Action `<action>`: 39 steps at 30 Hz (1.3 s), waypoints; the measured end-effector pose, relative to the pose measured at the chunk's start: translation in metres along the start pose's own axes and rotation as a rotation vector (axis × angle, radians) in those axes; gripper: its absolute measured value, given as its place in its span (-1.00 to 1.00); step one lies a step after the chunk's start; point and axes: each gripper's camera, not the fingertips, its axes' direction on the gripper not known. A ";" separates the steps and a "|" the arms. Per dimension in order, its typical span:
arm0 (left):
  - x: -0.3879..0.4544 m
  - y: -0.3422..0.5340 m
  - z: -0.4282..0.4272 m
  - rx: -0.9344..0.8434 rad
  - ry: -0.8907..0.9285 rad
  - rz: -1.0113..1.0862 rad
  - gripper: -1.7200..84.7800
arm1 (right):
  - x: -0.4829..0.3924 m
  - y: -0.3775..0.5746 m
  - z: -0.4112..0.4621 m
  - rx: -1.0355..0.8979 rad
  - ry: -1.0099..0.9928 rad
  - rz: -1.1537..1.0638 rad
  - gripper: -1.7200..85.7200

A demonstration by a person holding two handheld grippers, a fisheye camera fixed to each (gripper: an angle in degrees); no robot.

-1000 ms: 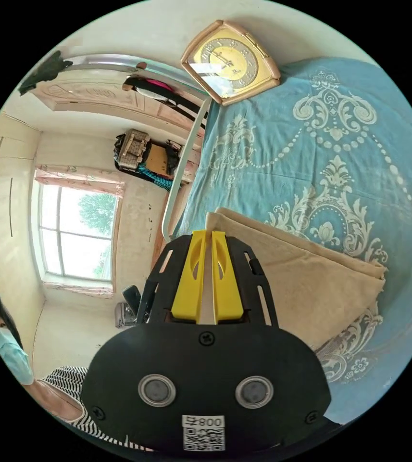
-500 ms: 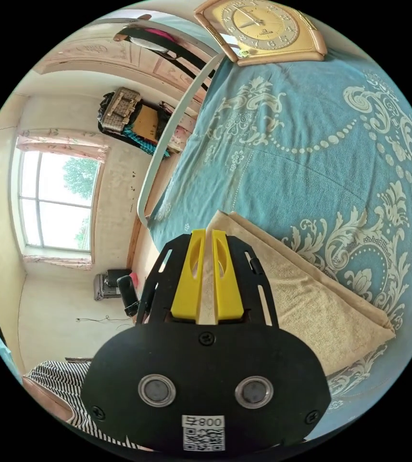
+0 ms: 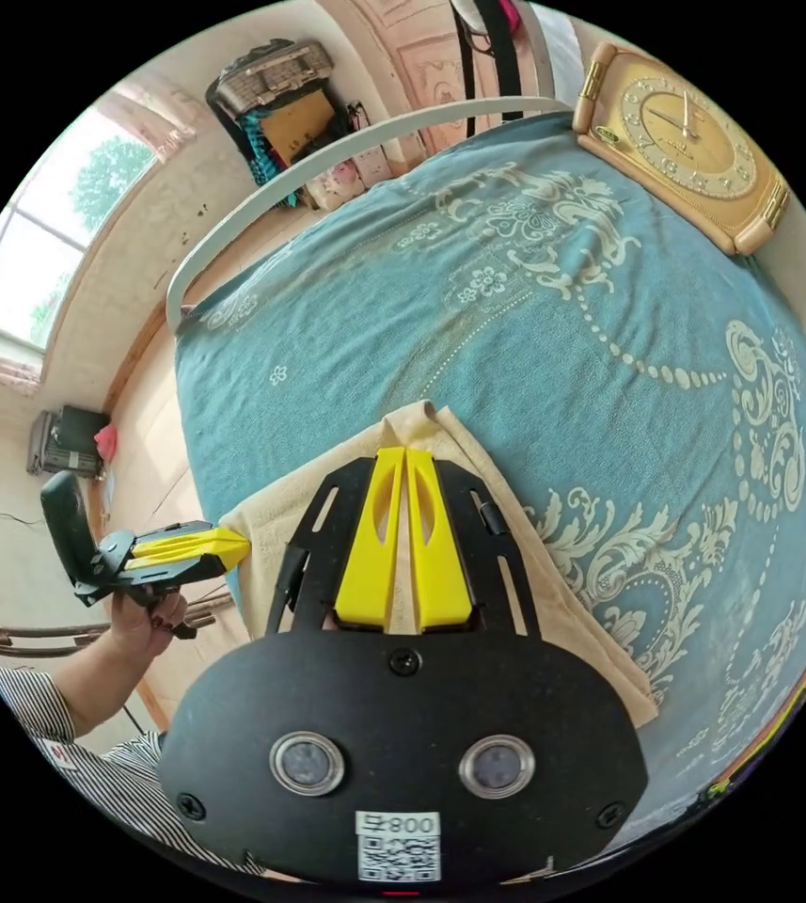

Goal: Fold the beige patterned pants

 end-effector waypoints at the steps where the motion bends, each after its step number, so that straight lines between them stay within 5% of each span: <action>1: 0.000 0.000 -0.001 -0.001 -0.001 -0.011 -0.96 | -0.002 0.002 0.001 0.008 0.008 -0.010 -0.96; 8: 0.034 -0.009 0.000 0.020 -0.035 0.154 -0.96 | 0.005 0.014 -0.013 0.083 -0.043 -0.023 -0.96; 18: 0.030 -0.007 0.012 -0.027 -0.128 0.100 -0.94 | 0.048 0.036 -0.026 0.045 -0.084 0.057 -0.96; 29: 0.054 0.036 0.066 -0.331 0.316 0.107 -0.80 | 0.137 0.268 -0.097 0.171 -0.407 0.455 -0.93; 39: 0.083 0.042 0.133 -0.506 0.300 0.066 -0.88 | 0.130 0.344 -0.093 0.081 -0.682 0.558 -0.79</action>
